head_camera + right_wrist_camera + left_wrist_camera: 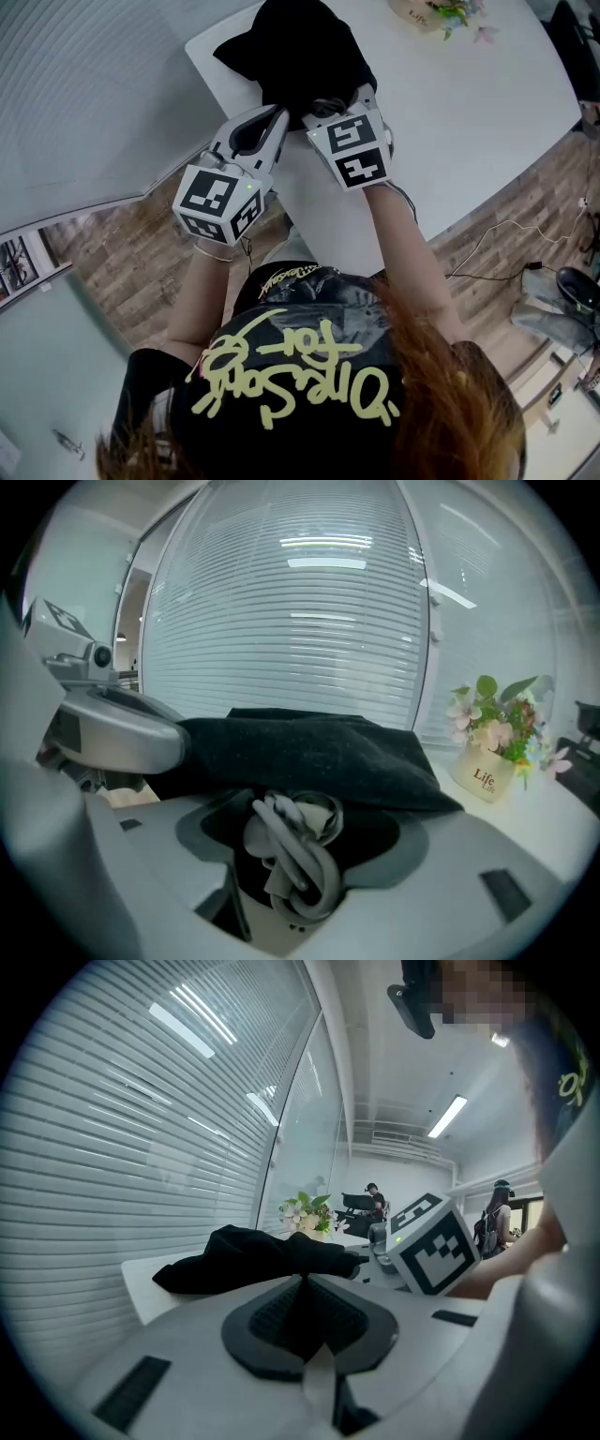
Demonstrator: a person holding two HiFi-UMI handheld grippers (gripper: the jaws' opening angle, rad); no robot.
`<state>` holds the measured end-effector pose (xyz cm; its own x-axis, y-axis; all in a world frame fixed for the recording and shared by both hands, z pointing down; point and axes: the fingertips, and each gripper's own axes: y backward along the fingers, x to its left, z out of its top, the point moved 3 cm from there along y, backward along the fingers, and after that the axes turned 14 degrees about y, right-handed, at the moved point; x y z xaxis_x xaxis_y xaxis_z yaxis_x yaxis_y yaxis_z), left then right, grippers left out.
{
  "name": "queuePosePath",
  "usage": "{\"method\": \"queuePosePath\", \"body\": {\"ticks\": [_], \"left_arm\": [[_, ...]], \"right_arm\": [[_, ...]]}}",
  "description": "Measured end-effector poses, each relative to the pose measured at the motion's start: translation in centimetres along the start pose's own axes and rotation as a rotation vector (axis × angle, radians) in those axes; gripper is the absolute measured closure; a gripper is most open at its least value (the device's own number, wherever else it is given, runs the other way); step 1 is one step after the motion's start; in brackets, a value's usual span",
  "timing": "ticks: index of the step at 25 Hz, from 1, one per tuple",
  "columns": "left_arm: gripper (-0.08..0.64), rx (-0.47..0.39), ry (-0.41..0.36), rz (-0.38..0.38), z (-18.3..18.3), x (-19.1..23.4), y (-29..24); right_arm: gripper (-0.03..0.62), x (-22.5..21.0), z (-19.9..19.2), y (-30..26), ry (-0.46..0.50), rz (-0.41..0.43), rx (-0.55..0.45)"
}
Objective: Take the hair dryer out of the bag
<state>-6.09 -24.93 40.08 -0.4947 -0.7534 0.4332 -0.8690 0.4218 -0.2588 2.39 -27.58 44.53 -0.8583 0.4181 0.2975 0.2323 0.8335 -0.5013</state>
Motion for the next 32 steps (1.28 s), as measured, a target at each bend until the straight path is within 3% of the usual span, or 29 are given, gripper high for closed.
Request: {"method": "queuePosePath", "body": {"ticks": [19,32], "left_arm": [[0.549,0.016,-0.052,0.063,0.5,0.8,-1.1],[0.549,0.048,-0.062,0.075,0.0,1.5,-1.7]], "right_arm": [[0.337,-1.6,1.4,4.3,-0.016,-0.049,-0.084],[0.341,-0.2,-0.4,8.0,-0.023,-0.011,-0.132]]}}
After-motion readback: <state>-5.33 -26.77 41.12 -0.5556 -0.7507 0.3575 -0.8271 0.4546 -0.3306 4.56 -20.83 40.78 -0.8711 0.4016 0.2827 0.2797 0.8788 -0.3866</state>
